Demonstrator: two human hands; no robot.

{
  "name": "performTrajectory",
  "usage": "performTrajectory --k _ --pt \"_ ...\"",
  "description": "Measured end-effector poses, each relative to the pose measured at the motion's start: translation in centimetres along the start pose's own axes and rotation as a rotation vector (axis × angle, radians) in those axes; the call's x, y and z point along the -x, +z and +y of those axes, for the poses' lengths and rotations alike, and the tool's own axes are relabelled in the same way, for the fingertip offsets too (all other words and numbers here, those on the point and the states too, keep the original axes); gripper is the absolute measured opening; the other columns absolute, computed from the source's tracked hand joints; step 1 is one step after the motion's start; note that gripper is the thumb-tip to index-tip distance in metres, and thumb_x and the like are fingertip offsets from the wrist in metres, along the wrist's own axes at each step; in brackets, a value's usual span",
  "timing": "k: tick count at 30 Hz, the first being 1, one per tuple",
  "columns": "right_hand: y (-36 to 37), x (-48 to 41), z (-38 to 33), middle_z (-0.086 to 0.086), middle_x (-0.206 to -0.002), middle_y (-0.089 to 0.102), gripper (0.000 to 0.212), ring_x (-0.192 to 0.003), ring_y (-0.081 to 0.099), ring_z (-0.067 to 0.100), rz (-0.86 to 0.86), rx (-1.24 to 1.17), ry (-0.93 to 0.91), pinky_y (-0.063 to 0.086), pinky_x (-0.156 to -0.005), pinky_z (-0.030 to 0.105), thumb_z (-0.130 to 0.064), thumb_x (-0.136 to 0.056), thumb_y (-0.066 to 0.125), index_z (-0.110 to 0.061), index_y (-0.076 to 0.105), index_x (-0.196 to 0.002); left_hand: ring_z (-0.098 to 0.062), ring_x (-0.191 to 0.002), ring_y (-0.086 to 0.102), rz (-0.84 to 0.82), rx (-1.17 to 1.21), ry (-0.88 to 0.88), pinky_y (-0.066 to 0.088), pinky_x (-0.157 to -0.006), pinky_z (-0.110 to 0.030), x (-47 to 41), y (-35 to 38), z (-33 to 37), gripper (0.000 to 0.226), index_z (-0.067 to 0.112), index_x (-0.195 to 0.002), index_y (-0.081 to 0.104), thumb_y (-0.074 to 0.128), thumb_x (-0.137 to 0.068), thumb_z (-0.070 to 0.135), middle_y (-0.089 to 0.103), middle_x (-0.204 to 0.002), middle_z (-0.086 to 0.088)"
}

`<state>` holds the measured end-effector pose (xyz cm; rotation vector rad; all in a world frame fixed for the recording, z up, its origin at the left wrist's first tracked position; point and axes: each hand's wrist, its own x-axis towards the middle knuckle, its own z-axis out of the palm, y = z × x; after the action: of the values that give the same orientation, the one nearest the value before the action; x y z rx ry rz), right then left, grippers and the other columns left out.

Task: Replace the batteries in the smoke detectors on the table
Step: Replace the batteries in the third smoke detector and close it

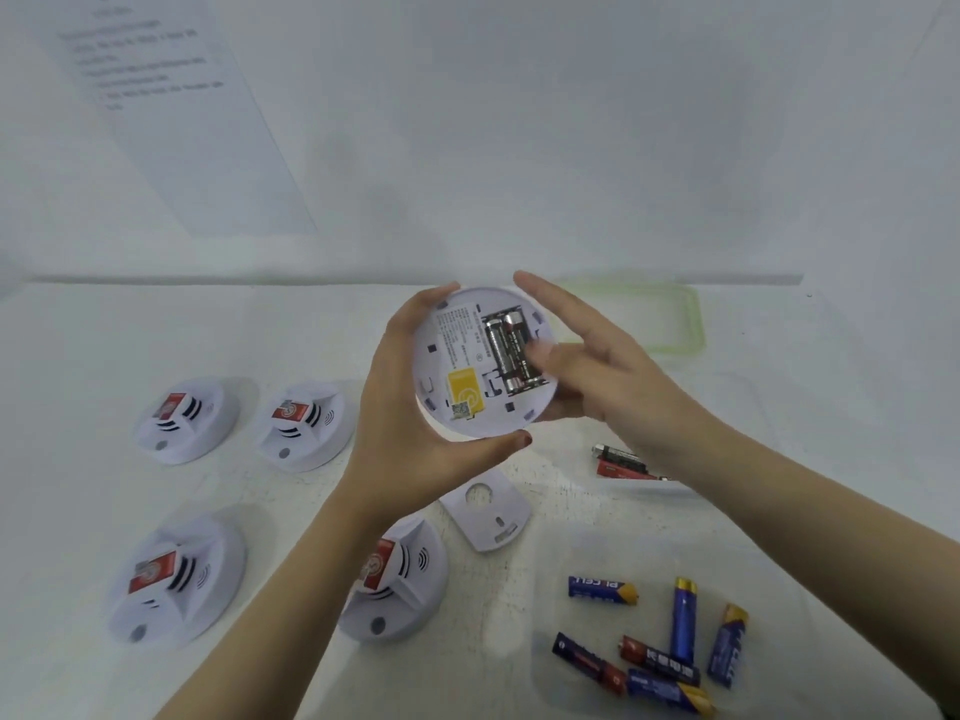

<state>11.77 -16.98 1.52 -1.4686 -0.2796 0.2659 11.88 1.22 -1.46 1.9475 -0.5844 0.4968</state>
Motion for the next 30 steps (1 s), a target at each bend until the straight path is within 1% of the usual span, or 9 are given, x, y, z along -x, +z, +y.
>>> performTrajectory --k 1,3,5,7,10,13,18,23,30 --pt "0.3 -0.4 0.0 0.009 -0.103 0.070 0.036 -0.081 0.070 0.024 0.026 -0.083 0.082 0.056 -0.069 0.031 -0.029 -0.095 0.050 -0.031 0.046 -0.131 -0.014 -0.125 0.048 0.007 -0.011 0.005 0.046 -0.101 -0.034 0.3 -0.4 -0.1 0.094 0.020 -0.134 0.033 0.086 -0.057 0.033 0.044 -0.132 0.017" --pt "1.0 -1.4 0.3 0.015 -0.099 0.068 0.028 -0.074 0.067 0.024 0.104 -0.121 0.180 0.057 -0.067 0.036 -0.028 -0.100 0.037 -0.018 0.054 -0.121 -0.020 -0.127 0.047 0.023 -0.044 0.004 0.045 -0.102 -0.041 0.9 -1.5 -0.5 0.096 0.017 -0.135 0.032 0.086 -0.058 0.032 0.043 -0.134 0.009" --pt "1.7 -2.1 0.9 0.010 -0.091 0.068 0.023 -0.068 0.065 0.020 0.111 0.133 0.201 0.056 -0.062 0.034 -0.021 -0.099 0.037 -0.015 0.058 -0.105 -0.024 -0.127 0.046 0.047 -0.073 -0.023 0.046 -0.101 -0.047 1.7 -2.8 -1.0 0.098 0.016 -0.137 0.031 0.086 -0.058 0.032 0.042 -0.135 0.005" --pt "2.5 -2.3 1.6 0.001 -0.091 0.067 0.016 -0.071 0.063 0.014 -0.026 0.610 0.168 0.051 -0.059 0.024 -0.024 -0.097 0.043 -0.019 0.059 -0.100 -0.023 -0.128 0.045 0.077 -0.125 -0.053 0.044 -0.102 -0.049 2.5 -4.1 -1.4 0.099 0.012 -0.137 0.032 0.085 -0.057 0.035 0.041 -0.137 0.000" --pt "4.1 -2.2 3.2 0.003 -0.105 0.059 0.027 -0.083 0.054 0.015 -0.299 1.179 0.157 0.044 -0.066 0.027 -0.034 -0.094 0.050 -0.016 0.051 -0.115 -0.018 -0.131 0.038 0.117 -0.278 -0.054 0.036 -0.109 -0.032 3.2 -5.8 -2.0 0.099 0.004 -0.135 0.036 0.080 -0.055 0.045 0.036 -0.135 0.005" --pt "5.9 -1.6 4.8 0.008 -0.109 0.050 0.047 -0.087 0.048 0.022 -0.342 1.426 0.107 0.039 -0.065 0.031 -0.043 -0.088 0.057 -0.014 0.038 -0.120 -0.001 -0.127 0.028 0.149 -0.387 -0.095 0.026 -0.107 -0.012 3.8 -7.1 -2.3 0.100 0.007 -0.133 0.040 0.077 -0.052 0.052 0.030 -0.129 0.011" --pt "6.7 -1.5 5.7 0.013 -0.115 0.043 0.078 -0.099 0.048 0.027 -0.338 1.467 0.135 0.039 -0.069 0.030 -0.053 -0.077 0.067 -0.017 0.025 -0.131 0.005 -0.125 0.027 0.173 -0.426 -0.170 0.025 -0.105 -0.009 5.0 -8.6 -2.7 0.103 0.003 -0.134 0.042 0.076 -0.051 0.054 0.037 -0.131 -0.006" --pt "6.3 -1.5 5.3 0.006 -0.095 0.041 0.061 -0.081 0.045 0.021 -0.343 1.341 0.095 0.029 -0.050 0.023 -0.029 -0.080 0.065 -0.018 0.024 -0.124 0.010 -0.124 0.027 0.179 -0.395 -0.197 0.025 -0.103 -0.006 5.3 -8.7 -2.8 0.104 0.004 -0.135 0.043 0.076 -0.050 0.054 0.039 -0.132 -0.007" --pt "5.2 -1.2 5.0 0.006 -0.104 0.042 0.068 -0.094 0.043 0.021 -0.307 1.353 0.054 0.038 -0.066 0.029 -0.033 -0.079 0.068 -0.018 0.024 -0.129 0.003 -0.122 0.033 0.160 -0.342 -0.177 0.029 -0.101 -0.008 4.3 -7.6 -3.2 0.103 0.007 -0.134 0.043 0.077 -0.049 0.053 0.038 -0.128 -0.002"
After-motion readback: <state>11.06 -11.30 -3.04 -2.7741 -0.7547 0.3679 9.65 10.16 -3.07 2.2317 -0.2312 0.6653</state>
